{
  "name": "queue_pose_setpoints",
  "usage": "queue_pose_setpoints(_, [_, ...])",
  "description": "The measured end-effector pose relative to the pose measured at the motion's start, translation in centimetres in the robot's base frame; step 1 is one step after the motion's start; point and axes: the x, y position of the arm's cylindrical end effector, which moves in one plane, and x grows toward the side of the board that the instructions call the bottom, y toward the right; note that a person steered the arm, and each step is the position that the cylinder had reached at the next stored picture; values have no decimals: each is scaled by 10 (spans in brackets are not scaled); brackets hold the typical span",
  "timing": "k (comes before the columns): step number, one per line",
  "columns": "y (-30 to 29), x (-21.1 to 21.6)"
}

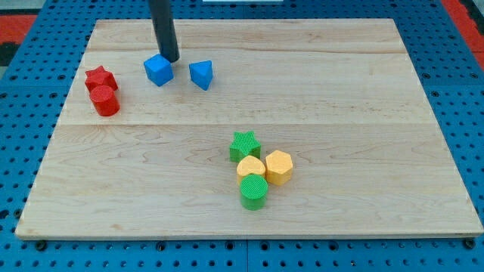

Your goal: Move the blue triangle to the right of the red star

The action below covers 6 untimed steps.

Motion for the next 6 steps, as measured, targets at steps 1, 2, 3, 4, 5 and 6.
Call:
queue_pose_setpoints(1, [-24, 30])
queue_pose_setpoints(2, [-27, 33])
queue_pose_setpoints(3, [57, -11])
queue_pose_setpoints(4, [115, -8])
queue_pose_setpoints(5, [61, 29])
queue_pose_setpoints(6, [-16, 30])
